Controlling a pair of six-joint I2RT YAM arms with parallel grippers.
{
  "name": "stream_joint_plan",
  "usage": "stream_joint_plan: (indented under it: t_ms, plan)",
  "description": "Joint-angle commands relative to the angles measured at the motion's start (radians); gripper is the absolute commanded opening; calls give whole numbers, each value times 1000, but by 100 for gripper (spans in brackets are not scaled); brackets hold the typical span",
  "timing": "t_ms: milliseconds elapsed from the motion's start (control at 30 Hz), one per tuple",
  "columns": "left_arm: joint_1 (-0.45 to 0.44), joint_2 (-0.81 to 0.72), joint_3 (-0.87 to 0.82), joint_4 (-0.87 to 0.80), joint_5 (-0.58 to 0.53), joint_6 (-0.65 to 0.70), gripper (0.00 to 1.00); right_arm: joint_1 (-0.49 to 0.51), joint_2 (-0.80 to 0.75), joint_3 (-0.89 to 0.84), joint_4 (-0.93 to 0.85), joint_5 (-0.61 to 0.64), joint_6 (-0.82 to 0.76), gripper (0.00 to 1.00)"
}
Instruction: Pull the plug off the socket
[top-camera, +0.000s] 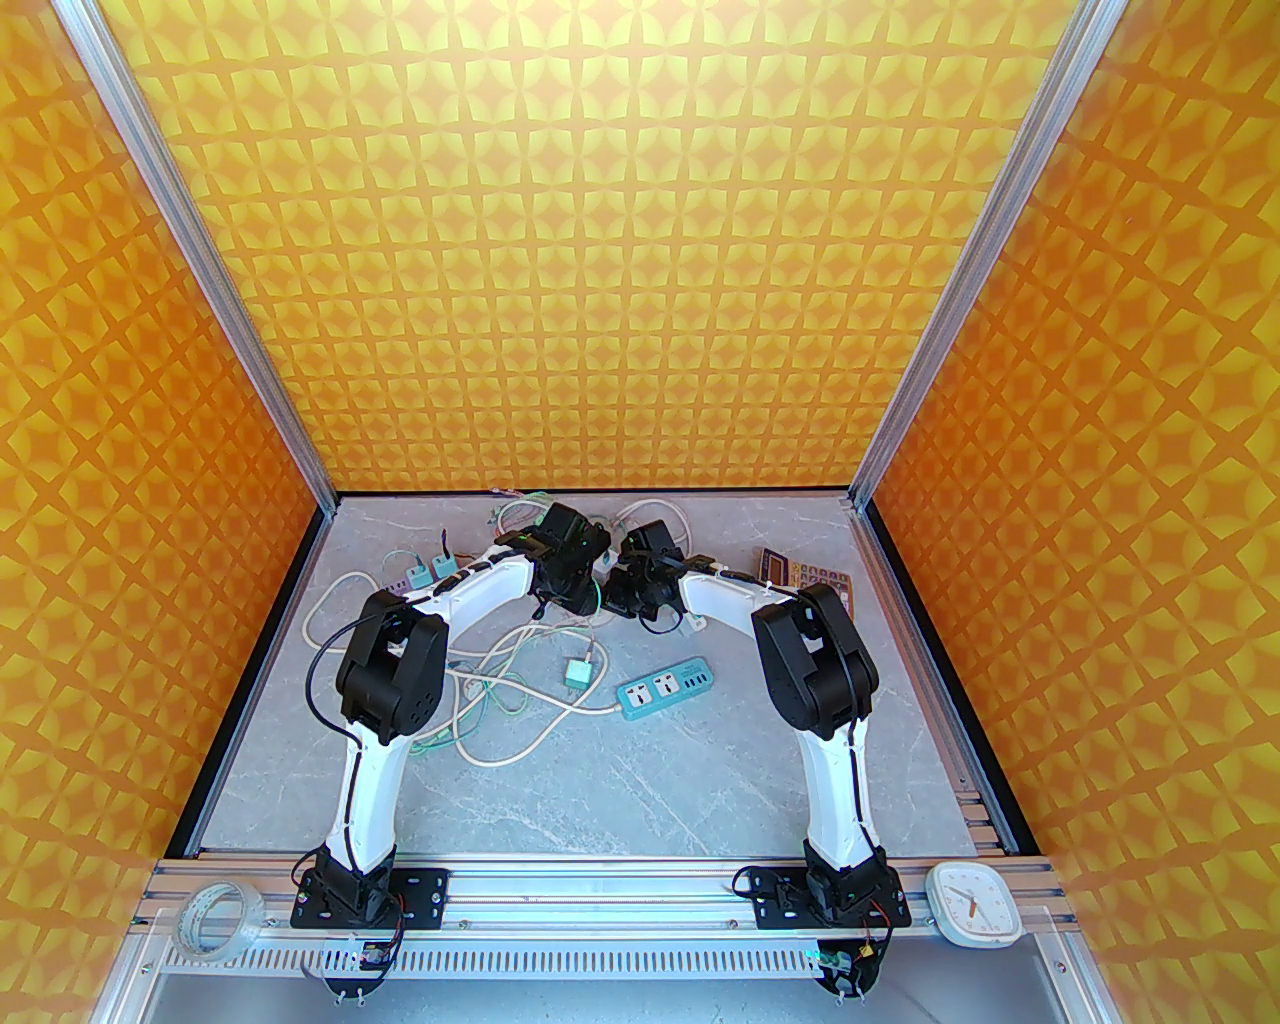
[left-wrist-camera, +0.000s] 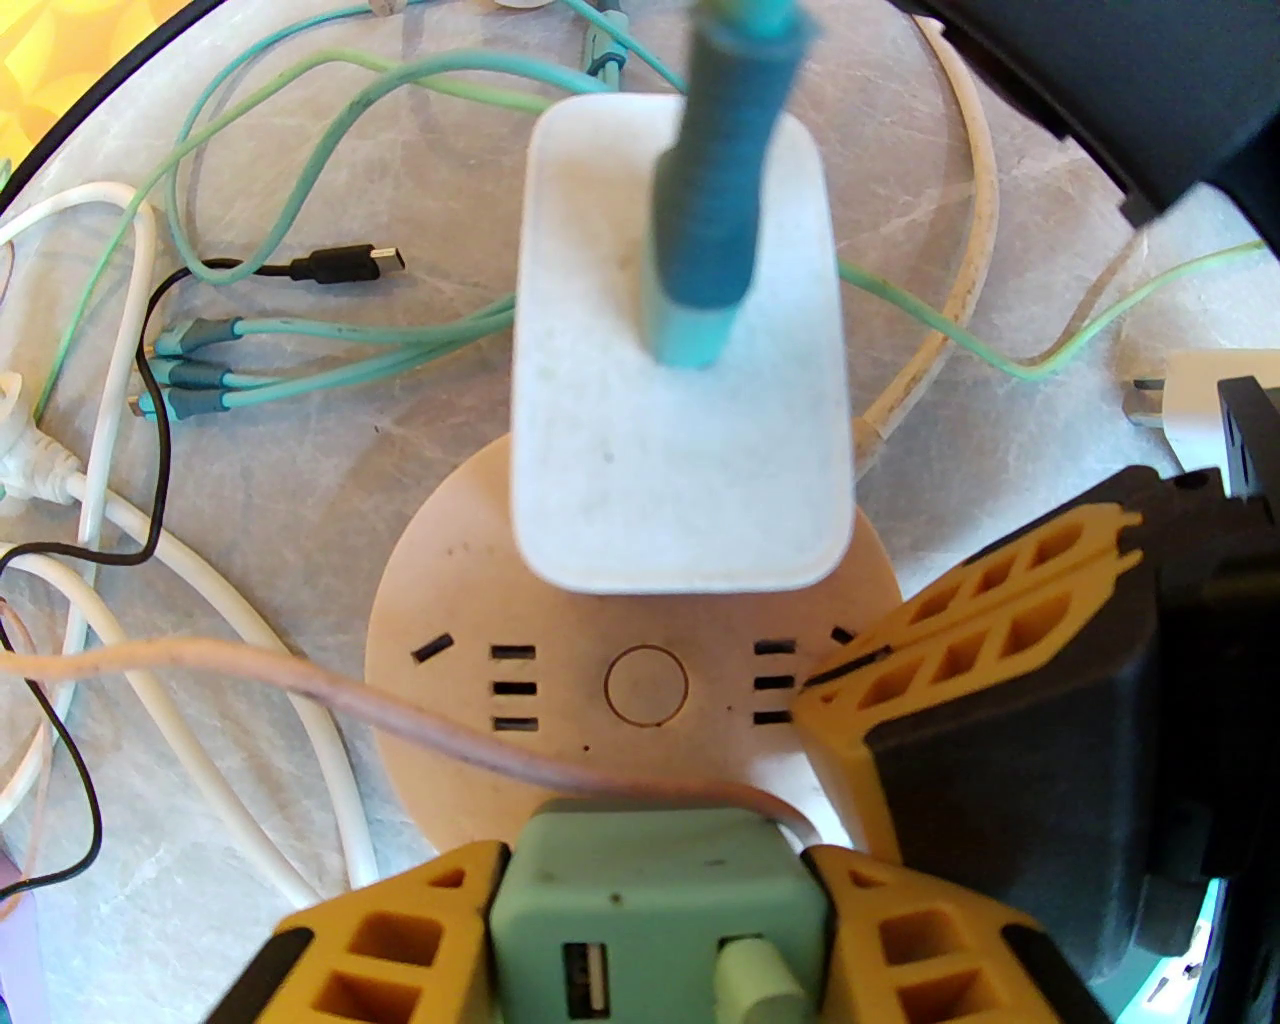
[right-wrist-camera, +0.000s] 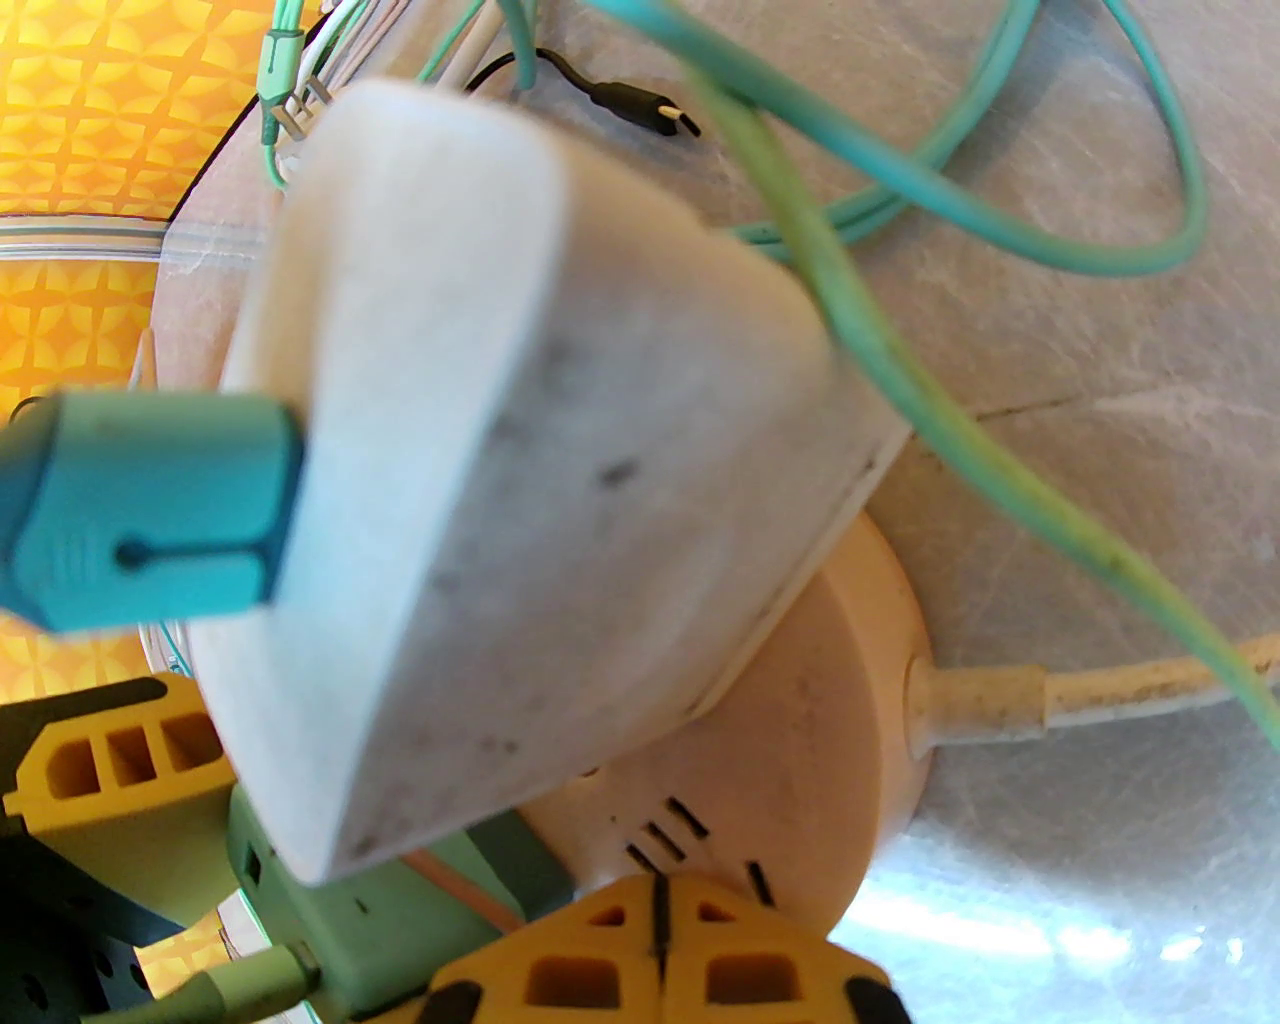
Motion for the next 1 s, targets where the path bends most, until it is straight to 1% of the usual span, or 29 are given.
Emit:
stream_joint_plan:
  t_ms: [0, 67, 100, 200, 267, 333, 400, 600, 700, 733, 867, 967]
  plan:
    - [-33, -15, 0, 68, -31, 11, 12, 20, 99, -46, -148, 78, -24, 0]
    - [-14, -44, -48, 116, -22, -26, 11, 20, 100, -45, -154, 81, -29, 0]
    - [-2, -57, -66, 133, 1, -44, 11, 19, 100, -45, -155, 83, -31, 0]
    - [54, -96, -116, 186, 112, -115, 10, 20, 99, -47, -158, 83, -35, 0]
    - [82, -123, -143, 220, 160, -145, 10, 18, 98, -49, -155, 84, -36, 0]
    - [75, -128, -134, 208, 160, -122, 11, 20, 99, -48, -155, 84, -35, 0]
    - [53, -114, -103, 170, 129, -90, 11, 20, 102, -47, -152, 81, -31, 0]
    - [-23, -74, -76, 132, 10, -20, 10, 19, 106, -39, -162, 84, -36, 0]
    - [-58, -64, -65, 116, -70, 24, 9, 20, 108, -34, -170, 87, -43, 0]
    - [-65, -64, -66, 117, -78, 31, 8, 20, 109, -34, -171, 87, -40, 0]
    - [-46, -82, -79, 132, -66, 1, 8, 20, 110, -33, -169, 86, -40, 0]
    - [0, -101, -88, 142, 17, -47, 8, 20, 109, -32, -173, 87, -42, 0]
